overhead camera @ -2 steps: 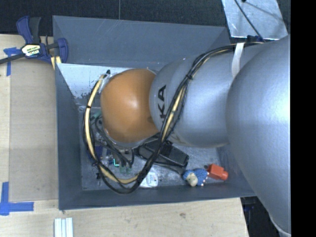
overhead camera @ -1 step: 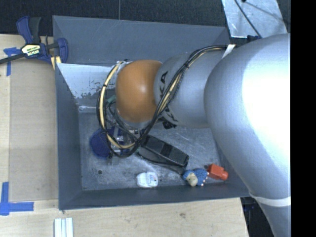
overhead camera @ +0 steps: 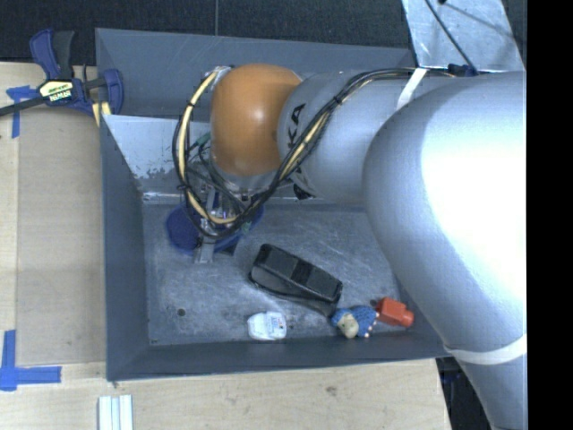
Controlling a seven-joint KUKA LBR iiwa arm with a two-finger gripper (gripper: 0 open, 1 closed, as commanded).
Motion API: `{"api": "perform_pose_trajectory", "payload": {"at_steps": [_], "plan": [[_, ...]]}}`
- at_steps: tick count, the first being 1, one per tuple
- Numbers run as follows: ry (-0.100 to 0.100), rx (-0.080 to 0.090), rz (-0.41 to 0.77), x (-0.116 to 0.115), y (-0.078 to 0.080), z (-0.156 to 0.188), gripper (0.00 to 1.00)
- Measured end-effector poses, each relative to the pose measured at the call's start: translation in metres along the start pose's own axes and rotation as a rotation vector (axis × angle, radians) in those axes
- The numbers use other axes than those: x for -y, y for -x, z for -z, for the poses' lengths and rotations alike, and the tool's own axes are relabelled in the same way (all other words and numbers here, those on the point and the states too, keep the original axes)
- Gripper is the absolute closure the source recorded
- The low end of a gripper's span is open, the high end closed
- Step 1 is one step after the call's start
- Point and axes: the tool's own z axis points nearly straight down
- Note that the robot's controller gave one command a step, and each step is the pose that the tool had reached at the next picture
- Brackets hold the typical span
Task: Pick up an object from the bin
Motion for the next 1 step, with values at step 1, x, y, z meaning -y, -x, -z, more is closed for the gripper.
{"api": "perform_pose_trajectory", "payload": {"at_steps": [1], "plan": [[0.003,0.009,0.179,0.0539,-0.0067,0.0019,0.00]]}}
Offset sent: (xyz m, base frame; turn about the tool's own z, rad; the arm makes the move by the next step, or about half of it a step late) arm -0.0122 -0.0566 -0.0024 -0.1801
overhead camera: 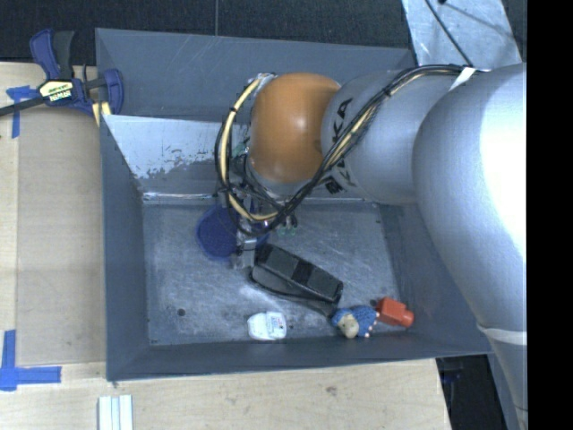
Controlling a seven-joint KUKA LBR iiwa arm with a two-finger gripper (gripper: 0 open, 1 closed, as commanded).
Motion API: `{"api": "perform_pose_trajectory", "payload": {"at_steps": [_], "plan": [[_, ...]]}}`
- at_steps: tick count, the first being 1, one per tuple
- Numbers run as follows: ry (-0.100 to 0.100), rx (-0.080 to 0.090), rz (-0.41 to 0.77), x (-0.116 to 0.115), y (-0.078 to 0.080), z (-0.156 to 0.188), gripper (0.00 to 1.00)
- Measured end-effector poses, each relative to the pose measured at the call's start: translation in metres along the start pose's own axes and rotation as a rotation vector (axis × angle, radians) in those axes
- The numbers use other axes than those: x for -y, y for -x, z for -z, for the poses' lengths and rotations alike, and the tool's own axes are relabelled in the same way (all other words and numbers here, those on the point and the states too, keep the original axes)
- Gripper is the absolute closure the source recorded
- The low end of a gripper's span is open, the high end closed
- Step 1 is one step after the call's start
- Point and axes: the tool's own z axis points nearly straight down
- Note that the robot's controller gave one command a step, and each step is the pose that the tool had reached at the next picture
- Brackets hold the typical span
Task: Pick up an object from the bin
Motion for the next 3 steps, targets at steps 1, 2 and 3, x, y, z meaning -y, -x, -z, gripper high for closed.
{"api": "perform_pose_trajectory", "payload": {"at_steps": [1,2,3], "plan": [[-0.007,0.001,-0.480,-0.041,0.000,-0.001,0.00],[-0.004,0.011,-0.309,-0.003,-0.052,0.000,0.00],[-0.003,0.013,-0.310,-0.003,-0.050,0.002,1.00]]}}
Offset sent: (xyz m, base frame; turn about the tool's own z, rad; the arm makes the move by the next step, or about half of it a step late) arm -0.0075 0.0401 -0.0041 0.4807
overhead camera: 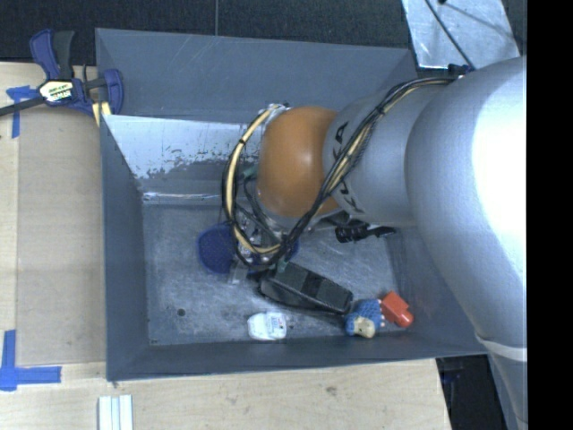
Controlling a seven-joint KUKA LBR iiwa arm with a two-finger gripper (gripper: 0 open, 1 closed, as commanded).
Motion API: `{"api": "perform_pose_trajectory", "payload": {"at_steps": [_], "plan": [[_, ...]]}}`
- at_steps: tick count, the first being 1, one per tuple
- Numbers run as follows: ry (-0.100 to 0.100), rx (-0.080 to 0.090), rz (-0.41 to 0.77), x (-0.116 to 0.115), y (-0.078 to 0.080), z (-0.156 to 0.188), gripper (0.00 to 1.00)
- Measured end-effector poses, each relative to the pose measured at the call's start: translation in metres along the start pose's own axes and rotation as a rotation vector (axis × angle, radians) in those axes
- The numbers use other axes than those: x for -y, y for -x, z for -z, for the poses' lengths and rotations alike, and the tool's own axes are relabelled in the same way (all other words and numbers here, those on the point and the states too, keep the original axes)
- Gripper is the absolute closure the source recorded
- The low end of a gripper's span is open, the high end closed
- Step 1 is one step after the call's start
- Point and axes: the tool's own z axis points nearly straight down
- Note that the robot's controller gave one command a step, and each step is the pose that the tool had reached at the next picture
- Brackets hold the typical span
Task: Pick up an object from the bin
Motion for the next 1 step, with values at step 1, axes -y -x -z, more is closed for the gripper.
{"api": "perform_pose_trajectory", "payload": {"at_steps": [1], "plan": [[-0.004,-0.005,-0.001,-0.0013,0.0047,0.0712,1.00]]}}
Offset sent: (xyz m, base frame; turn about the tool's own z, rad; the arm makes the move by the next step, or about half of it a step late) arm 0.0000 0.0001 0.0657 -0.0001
